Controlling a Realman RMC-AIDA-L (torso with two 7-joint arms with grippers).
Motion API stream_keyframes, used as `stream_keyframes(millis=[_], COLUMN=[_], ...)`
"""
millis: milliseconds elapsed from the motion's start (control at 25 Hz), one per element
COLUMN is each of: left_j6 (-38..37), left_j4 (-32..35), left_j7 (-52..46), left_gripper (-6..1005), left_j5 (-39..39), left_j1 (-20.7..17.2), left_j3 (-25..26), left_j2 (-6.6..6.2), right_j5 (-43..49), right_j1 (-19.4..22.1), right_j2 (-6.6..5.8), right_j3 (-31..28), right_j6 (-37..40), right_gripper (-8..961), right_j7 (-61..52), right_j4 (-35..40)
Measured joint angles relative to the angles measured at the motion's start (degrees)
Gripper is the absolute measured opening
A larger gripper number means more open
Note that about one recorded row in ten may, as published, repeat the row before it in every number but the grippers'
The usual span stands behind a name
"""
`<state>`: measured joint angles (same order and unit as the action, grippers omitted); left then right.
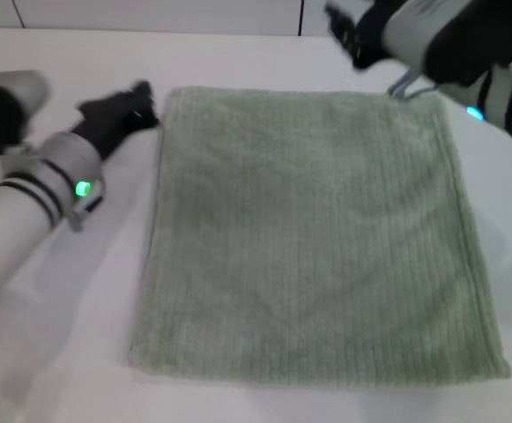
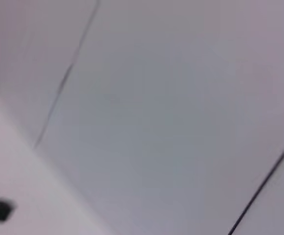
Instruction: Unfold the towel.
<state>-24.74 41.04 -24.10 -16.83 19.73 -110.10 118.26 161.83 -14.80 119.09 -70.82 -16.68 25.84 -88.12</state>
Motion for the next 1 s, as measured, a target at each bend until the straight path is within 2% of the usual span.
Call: stream_keyframes(millis=[40,80,120,240,400,600,760,1000], left_j6=[-4.4,-7.6,-13.1,-24.2,-34.3,-37.7,-39.6,-39.5], left_j4=[-1.8,-3.5,-6.5,-12.8,-17.4,-18.3,-18.9,-19.9], left_j7=[0.0,0.0,-0.1,-0.3,0.0,1.1,3.9,4.4], left_gripper=[65,68,70,78,89,103,113,124], left_j5=[-0.1,-0.2,-0.4,-0.6,-0.7,-0.7,-0.7,-0.7], left_j1=[-0.3,-0.5,-0.4,0.3,0.6,0.6,0.8,2.1], left_j3=[0.9,1.6,2.7,5.0,8.2,9.5,10.1,12.3], left_j2=[0.1,0.17,0.28,0.47,0.57,0.21,0.23,0.23], right_j5=[-1.6,-5.6,-5.6,-12.2,-18.8,-20.0,-19.6,-19.9], right_j1=[0.0,-0.8,-0.8,-3.5,-6.7,-10.2,-11.6,-11.5], right_j2=[0.0,0.02,0.02,0.16,0.31,0.35,0.2,-0.08], right_j3=[-0.2,-0.4,-0.4,0.7,2.6,5.1,7.9,6.6], right_j6=[5.2,17.3,17.3,37.1,53.4,67.6,77.7,82.2], right_gripper=[346,346,346,346,346,346,346,346], right_j7=[0.0,-0.2,-0.2,-0.4,-2.2,-10.2,-14.3,-16.9], right_j4=[2.7,10.5,10.5,23.7,36.8,51.1,59.6,62.9])
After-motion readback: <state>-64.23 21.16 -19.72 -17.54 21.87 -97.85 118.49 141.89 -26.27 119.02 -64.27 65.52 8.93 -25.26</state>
